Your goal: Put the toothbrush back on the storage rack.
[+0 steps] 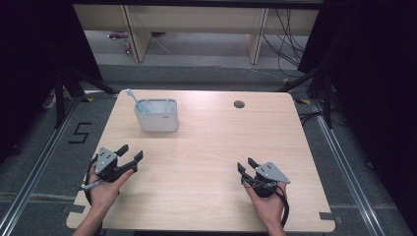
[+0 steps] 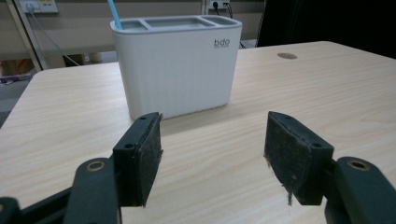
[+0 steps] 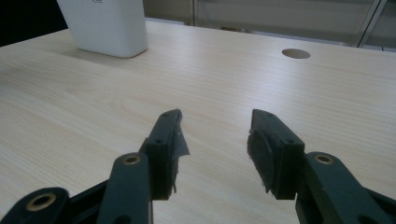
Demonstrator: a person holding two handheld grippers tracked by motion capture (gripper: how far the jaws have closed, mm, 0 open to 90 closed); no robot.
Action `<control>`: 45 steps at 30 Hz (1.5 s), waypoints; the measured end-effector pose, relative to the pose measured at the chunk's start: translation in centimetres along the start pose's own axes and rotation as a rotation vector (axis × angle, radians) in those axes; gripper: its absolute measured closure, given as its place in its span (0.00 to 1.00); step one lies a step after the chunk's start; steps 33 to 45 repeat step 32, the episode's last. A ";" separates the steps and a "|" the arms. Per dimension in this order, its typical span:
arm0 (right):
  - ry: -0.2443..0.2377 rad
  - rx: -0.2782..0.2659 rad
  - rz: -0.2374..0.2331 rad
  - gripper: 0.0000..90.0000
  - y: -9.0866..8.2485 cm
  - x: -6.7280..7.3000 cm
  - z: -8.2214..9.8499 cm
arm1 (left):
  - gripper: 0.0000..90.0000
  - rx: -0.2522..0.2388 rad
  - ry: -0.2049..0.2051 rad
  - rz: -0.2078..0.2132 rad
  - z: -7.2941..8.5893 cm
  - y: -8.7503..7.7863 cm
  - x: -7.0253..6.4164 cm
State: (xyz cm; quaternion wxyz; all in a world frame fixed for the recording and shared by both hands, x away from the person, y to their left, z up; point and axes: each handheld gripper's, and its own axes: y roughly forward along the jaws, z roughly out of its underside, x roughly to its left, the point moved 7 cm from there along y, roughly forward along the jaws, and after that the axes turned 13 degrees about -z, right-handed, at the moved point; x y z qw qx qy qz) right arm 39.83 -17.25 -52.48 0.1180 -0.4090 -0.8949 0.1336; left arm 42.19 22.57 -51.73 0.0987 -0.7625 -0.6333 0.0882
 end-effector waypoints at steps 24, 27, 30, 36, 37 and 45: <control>-0.007 0.007 0.006 0.60 0.1 -0.1 0.4 | 0.38 -0.044 0.010 -0.023 2.6 -1.1 0.1; 0.012 0.013 0.004 0.60 0.1 0.0 0.6 | 0.39 -0.054 0.028 -0.029 2.6 -1.3 0.0; -0.007 0.009 0.012 0.60 0.2 -0.1 0.7 | 0.39 -0.054 0.034 -0.032 2.6 -1.3 -0.1; -0.002 0.018 0.010 0.60 0.2 -0.1 0.7 | 0.39 -0.051 0.028 -0.034 2.6 -1.3 -0.1; -0.002 0.018 0.010 0.60 0.2 -0.1 0.7 | 0.39 -0.051 0.028 -0.034 2.6 -1.3 -0.1; -0.002 0.018 0.010 0.60 0.2 -0.1 0.7 | 0.39 -0.051 0.028 -0.034 2.6 -1.3 -0.1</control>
